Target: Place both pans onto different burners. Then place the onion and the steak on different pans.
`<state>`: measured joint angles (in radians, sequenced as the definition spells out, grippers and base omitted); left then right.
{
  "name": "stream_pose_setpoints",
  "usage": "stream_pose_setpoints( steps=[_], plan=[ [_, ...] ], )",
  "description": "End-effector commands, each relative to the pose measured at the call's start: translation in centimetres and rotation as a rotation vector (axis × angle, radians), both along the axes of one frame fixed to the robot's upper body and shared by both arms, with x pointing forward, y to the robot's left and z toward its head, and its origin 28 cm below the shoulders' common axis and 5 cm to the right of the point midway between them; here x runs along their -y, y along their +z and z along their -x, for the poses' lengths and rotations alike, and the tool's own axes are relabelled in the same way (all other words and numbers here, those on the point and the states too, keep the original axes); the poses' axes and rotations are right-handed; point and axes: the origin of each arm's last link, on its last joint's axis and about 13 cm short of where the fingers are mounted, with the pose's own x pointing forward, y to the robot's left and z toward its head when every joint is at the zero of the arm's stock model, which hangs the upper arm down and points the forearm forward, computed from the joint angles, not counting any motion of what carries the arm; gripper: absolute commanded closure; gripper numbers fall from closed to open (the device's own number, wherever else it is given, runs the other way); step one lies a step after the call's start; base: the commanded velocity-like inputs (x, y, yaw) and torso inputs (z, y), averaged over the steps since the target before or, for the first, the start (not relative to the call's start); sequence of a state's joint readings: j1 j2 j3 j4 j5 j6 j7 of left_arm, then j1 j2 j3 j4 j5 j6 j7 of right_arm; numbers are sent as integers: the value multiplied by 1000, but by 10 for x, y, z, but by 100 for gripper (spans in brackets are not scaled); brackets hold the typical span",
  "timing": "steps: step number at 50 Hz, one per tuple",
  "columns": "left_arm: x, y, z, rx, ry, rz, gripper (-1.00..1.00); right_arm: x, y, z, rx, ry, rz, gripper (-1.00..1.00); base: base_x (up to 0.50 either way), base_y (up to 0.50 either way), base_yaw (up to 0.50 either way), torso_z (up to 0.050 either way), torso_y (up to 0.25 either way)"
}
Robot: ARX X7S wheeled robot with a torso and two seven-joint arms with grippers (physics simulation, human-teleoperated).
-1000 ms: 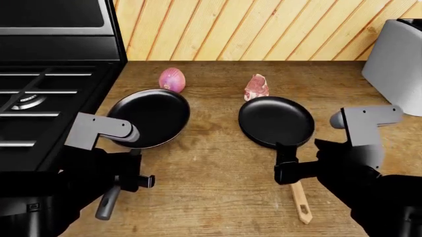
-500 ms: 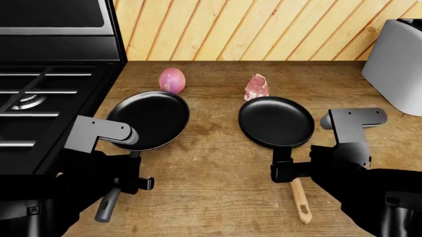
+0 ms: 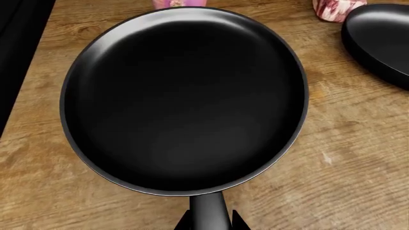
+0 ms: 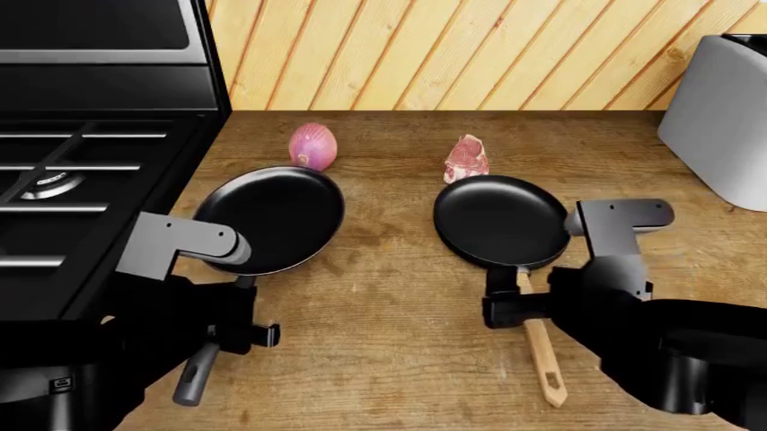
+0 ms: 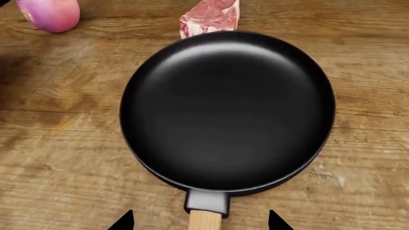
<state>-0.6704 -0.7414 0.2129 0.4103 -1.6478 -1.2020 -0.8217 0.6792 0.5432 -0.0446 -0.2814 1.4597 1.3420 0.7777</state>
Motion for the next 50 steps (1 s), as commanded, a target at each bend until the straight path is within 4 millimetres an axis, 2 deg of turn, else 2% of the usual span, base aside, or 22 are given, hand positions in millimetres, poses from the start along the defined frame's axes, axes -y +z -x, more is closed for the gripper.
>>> stream_pose_setpoints(
  steps=[1, 41, 42, 50],
  plan=[
    [-3, 10, -3, 71, 54, -2, 100, -2, -8, -7, -21, 8, -6, -100, 0, 0, 0, 0, 0],
    [-1, 14, 0, 82, 54, -8, 100, -3, -26, -14, -55, 9, -18, -100, 0, 0, 0, 1, 2],
    [-1, 14, 0, 82, 54, -8, 100, -3, -26, -13, -55, 8, -17, 100, 0, 0, 0, 0, 0],
    [-1, 14, 0, 85, 55, -7, 100, -3, -28, -12, -59, 7, -18, 100, 0, 0, 0, 0, 1]
  ],
)
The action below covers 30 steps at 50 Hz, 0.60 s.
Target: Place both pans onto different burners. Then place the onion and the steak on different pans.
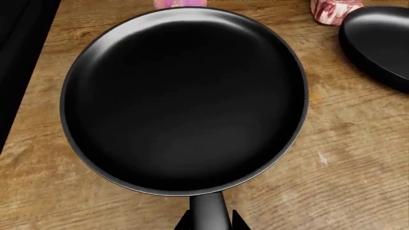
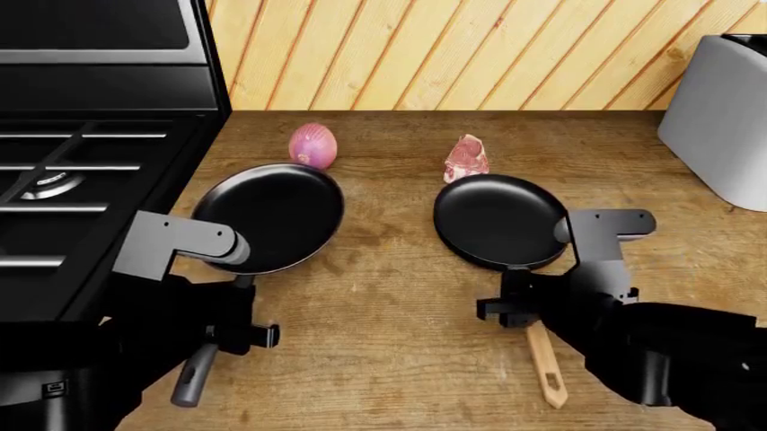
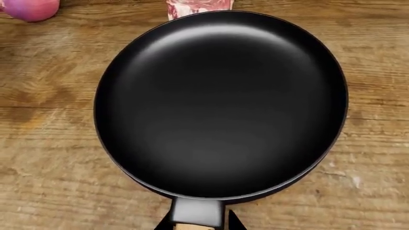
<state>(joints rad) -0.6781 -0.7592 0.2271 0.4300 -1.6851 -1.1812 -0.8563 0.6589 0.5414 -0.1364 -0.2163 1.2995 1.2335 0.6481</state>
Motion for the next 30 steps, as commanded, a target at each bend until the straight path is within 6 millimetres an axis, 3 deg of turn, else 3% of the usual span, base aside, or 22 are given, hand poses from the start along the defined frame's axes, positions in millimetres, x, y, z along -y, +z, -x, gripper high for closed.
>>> stream_pose_setpoints(
  steps=[1, 14, 30],
  plan=[
    [-2, 11, -4, 75, 52, -3, 100, -2, -8, 2, -40, 24, -17, 100, 0, 0, 0, 0, 0],
    [-3, 9, -5, 76, 50, -1, 100, -2, -5, 6, -39, 24, -7, 100, 0, 0, 0, 1, 1],
    [-3, 8, -6, 82, 47, 0, 100, 4, 21, 20, 15, 8, 30, 100, -1, 0, 0, 1, 3]
  ],
)
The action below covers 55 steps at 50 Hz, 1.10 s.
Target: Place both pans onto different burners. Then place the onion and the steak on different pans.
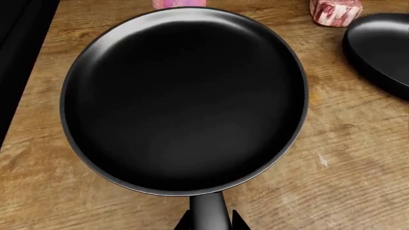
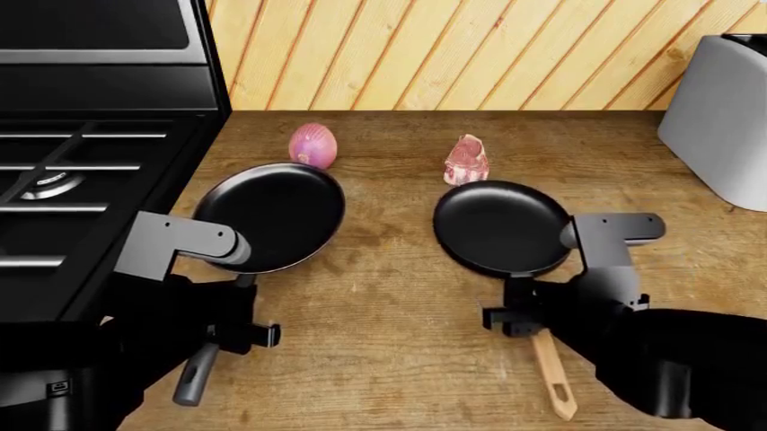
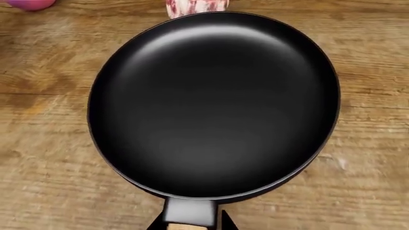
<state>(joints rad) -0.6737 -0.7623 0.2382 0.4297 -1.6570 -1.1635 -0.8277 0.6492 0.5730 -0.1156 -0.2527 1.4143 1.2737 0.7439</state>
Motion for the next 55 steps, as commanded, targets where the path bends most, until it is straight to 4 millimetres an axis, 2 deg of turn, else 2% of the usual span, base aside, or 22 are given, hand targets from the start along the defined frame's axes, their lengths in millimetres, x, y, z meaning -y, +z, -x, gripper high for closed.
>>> stream_pose_setpoints(
  steps=[1, 33, 42, 55],
  plan=[
    [-3, 10, -4, 76, 51, -3, 100, 2, 17, 9, 41, 8, 11, 100, 0, 0, 0, 0, 0],
    [0, 14, -5, 102, 40, -4, 100, 11, 56, 42, 181, -27, -15, 100, 0, 0, 0, 2, 4],
    [2, 18, -8, 117, 35, -3, 100, 12, 61, 48, 212, -41, -42, 100, 0, 0, 0, 1, 5],
    [2, 21, -10, 129, 33, 0, 100, 11, 60, 45, 210, -37, -46, 100, 0, 0, 0, 2, 4]
  ],
)
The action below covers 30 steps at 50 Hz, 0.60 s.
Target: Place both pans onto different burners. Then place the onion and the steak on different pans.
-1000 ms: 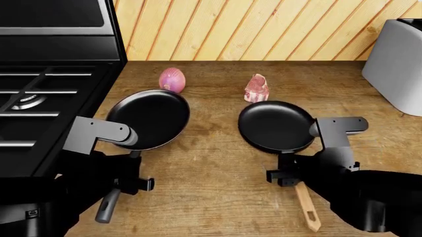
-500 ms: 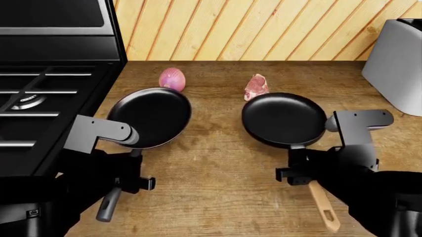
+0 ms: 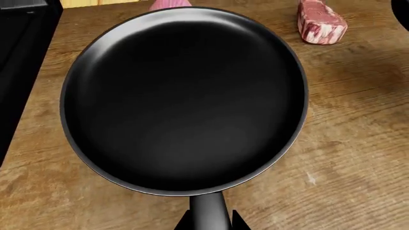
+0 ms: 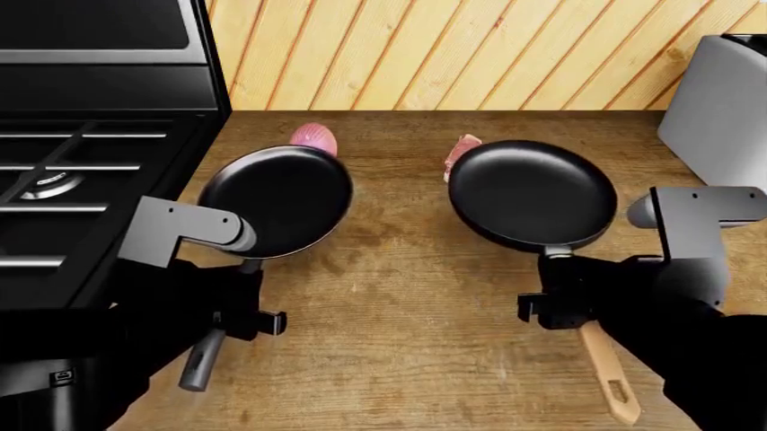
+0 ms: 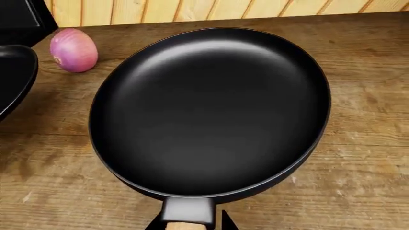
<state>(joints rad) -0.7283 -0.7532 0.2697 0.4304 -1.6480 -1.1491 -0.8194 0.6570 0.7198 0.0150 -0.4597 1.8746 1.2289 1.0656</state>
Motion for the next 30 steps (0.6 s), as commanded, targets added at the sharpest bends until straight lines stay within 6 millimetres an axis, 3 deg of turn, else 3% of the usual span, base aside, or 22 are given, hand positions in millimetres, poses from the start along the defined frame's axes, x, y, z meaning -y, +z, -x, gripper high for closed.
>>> stream_pose_setpoints(
  steps=[1, 30],
  plan=[
    [-3, 13, -5, 85, 53, 0, 100, 1, 8, -1, 59, -19, -17, 100, 0, 0, 0, 0, 0],
    [-3, 14, -3, 88, 49, -1, 100, 0, 8, -1, 70, -10, -18, 100, -171, 1, 0, 2, 4]
  ],
)
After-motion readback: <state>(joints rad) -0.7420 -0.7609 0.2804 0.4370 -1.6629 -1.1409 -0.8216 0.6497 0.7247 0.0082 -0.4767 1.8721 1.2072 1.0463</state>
